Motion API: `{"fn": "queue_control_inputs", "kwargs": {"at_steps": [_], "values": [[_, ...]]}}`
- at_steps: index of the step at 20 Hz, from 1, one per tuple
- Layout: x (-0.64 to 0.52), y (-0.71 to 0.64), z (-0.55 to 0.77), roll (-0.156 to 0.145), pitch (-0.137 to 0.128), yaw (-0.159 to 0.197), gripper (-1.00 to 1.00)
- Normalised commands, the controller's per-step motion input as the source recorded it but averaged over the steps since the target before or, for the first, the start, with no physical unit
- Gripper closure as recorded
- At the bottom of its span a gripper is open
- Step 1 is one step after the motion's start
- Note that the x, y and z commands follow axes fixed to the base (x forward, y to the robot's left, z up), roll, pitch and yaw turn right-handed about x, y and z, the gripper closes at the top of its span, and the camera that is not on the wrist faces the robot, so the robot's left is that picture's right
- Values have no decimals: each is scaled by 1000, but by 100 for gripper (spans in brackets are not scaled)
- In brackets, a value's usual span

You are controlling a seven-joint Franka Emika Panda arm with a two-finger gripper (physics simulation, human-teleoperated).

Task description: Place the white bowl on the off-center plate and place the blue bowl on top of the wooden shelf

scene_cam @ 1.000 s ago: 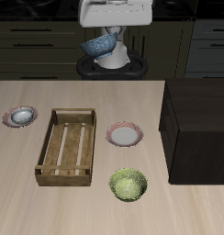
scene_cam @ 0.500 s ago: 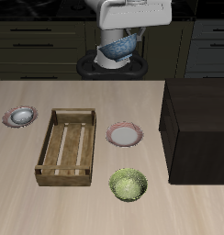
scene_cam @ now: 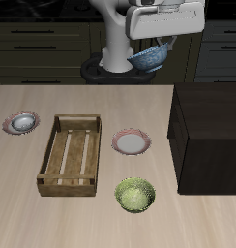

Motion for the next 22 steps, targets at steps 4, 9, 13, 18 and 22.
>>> {"fn": "queue_control_inputs", "kwargs": {"at_steps": [4,9,13,18,22], "values": [[80,195,-29,-6,2,3,100],[62,292,7,7,6,-3,100],[-7,306,7,24,2,-1,100],[16,236,-56,8,8,-4,100],[32,179,-33,0,1,1,100]]}}
